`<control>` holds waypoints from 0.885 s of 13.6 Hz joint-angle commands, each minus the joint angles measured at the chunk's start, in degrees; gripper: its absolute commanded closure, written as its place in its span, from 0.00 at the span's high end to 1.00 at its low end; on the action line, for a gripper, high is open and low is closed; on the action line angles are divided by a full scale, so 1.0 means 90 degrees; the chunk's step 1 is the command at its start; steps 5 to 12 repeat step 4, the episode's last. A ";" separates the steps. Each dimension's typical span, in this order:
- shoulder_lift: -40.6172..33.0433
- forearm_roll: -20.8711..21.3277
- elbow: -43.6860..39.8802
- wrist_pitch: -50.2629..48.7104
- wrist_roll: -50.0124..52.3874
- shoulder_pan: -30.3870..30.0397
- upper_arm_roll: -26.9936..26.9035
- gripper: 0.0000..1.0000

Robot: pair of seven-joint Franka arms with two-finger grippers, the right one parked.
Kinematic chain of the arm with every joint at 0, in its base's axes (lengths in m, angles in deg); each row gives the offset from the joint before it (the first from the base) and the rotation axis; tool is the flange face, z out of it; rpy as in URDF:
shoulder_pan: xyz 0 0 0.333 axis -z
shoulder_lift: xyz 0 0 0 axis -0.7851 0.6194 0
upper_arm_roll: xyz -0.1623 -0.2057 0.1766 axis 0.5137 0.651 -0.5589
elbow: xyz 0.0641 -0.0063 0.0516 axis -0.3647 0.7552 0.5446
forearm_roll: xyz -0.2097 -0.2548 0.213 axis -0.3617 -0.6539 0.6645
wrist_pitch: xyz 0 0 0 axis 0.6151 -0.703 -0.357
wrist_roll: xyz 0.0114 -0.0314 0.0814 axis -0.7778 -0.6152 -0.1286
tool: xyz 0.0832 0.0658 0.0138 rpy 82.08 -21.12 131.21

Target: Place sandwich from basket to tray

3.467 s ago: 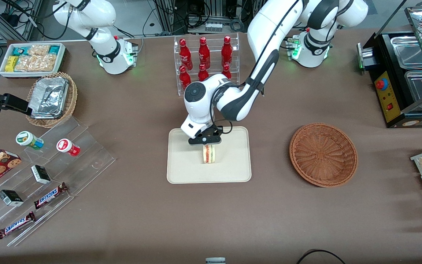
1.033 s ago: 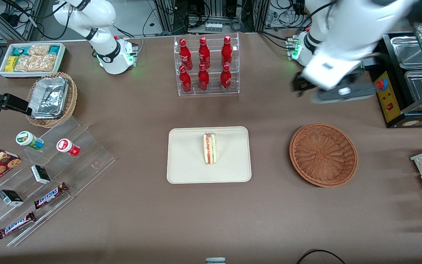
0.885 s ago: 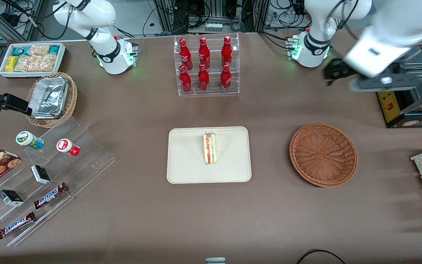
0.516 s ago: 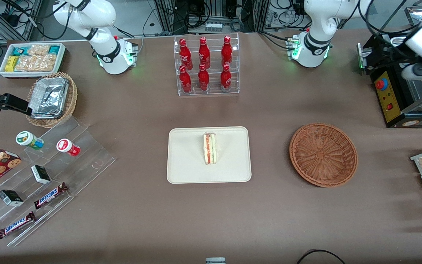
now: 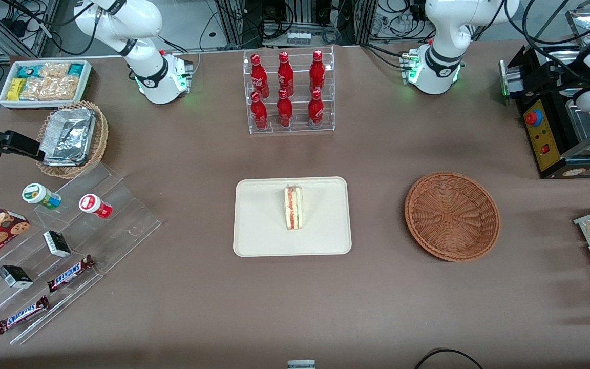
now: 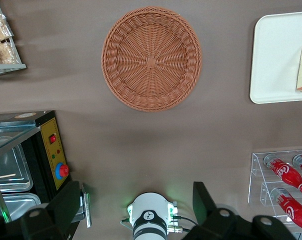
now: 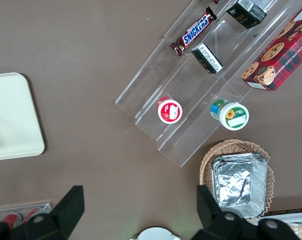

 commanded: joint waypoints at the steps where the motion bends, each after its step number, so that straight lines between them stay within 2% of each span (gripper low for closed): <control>1: -0.0052 0.0231 0.0017 0.0032 -0.0092 -0.0200 0.0057 0.99; 4: -0.0062 0.0252 0.0017 0.0032 -0.0285 -0.0501 0.0038 0.99; 12: -0.0062 0.0252 0.0017 0.0032 -0.0285 -0.0501 0.0038 0.99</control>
